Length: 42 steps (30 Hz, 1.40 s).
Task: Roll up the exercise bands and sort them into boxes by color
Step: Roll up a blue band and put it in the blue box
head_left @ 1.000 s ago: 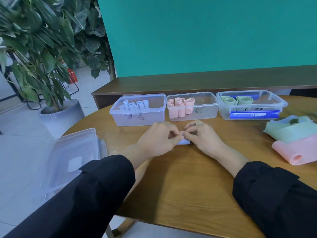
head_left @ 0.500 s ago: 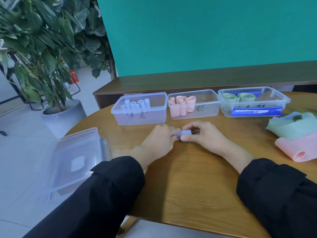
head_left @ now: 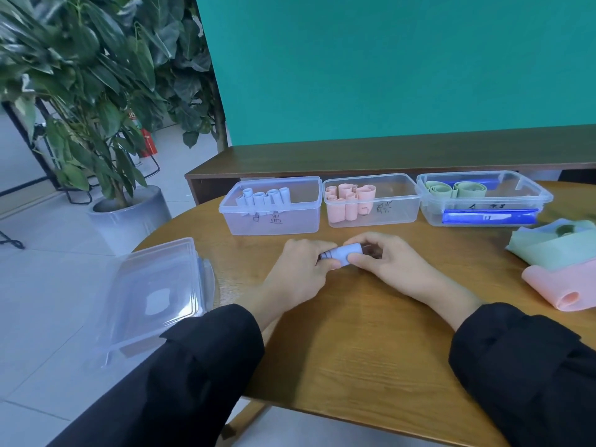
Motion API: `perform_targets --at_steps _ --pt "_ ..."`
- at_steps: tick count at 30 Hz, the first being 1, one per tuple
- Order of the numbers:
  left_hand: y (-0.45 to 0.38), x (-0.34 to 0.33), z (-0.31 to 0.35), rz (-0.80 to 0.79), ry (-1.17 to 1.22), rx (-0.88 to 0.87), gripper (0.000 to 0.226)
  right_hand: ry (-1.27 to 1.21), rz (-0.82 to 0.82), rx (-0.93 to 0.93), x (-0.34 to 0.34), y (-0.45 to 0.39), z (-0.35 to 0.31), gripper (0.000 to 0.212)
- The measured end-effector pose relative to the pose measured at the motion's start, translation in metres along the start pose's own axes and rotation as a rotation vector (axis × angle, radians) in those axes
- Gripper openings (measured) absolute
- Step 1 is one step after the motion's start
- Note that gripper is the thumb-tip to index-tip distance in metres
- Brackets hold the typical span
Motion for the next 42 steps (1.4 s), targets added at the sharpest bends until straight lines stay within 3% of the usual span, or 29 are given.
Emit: perform_targets --at_steps 6,14,22,26,29,33,37,42 --pt "0.043 0.037 0.009 0.162 0.201 0.044 0.011 -0.34 0.022 0.04 -0.007 0.014 -0.047 0.02" --pt "0.081 0.037 -0.005 0.283 0.334 0.133 0.015 -0.062 -0.086 0.049 -0.026 0.009 -0.081 0.013" --pt "0.076 0.059 -0.021 0.289 0.461 0.125 0.022 -0.117 -0.149 0.054 -0.039 -0.015 -0.111 0.019" --pt "0.075 0.065 -0.024 0.27 0.682 0.162 0.028 -0.097 -0.131 0.061 -0.041 -0.029 -0.12 0.011" --pt "0.074 0.074 -0.029 0.375 0.823 0.234 0.015 -0.106 -0.13 0.06 -0.042 -0.037 -0.127 0.019" --pt "0.073 0.082 -0.035 0.481 0.799 0.268 0.013 -0.101 -0.171 0.003 -0.045 -0.046 -0.129 0.024" --pt "0.071 0.085 -0.041 0.525 0.762 0.273 0.016 -0.253 -0.183 -0.106 -0.048 -0.051 -0.124 0.031" --pt "0.066 0.079 -0.043 0.502 0.771 0.323 0.019 -0.146 -0.175 -0.088 -0.042 -0.063 -0.123 0.023"
Point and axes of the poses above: each hand's wrist, its own y-axis away from the middle knuckle, its own x-axis out of the back of the hand, z = x × y, the point moved 6 cm from there along -y, towards the middle knuckle, and after that the axes turned 2 degrees about z, right-handed, at the moved point
